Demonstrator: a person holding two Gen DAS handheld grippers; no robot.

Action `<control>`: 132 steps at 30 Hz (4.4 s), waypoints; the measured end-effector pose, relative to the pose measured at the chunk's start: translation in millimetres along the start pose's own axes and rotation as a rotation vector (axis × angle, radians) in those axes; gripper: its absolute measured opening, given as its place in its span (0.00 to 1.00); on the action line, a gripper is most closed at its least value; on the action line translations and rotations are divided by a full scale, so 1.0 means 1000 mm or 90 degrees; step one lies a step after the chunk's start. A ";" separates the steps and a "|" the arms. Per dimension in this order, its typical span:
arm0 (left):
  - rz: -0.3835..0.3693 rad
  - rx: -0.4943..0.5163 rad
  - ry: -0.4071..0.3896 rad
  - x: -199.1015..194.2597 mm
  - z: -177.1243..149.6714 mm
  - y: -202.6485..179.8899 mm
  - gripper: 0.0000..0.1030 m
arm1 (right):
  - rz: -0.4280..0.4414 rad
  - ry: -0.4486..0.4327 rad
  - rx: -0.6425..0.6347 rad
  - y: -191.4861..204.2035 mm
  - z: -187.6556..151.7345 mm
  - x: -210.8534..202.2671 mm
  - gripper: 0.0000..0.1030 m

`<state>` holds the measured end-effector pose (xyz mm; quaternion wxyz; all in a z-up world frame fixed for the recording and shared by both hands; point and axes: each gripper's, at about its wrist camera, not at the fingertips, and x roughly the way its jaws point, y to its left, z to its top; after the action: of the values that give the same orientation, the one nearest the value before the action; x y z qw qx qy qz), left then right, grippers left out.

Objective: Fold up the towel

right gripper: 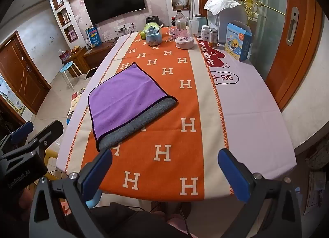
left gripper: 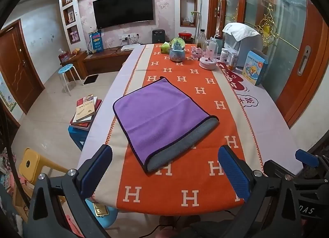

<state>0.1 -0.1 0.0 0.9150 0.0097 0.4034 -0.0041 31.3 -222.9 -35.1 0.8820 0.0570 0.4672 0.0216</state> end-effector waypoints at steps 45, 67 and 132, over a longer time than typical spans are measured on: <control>-0.011 0.004 -0.006 -0.005 -0.005 0.008 0.99 | -0.012 0.005 0.010 0.001 -0.003 0.000 1.00; -0.057 0.020 0.045 0.020 -0.004 0.027 0.99 | -0.045 0.032 0.056 0.018 -0.005 0.005 0.99; 0.013 -0.226 0.221 0.230 -0.035 0.066 0.99 | 0.203 0.052 -0.401 -0.005 0.103 0.263 0.77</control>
<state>130.9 67.0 -192.5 0.8193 -0.1469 0.5487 0.0779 264.0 -212.4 -194.8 0.8223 -0.1462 0.4579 0.3044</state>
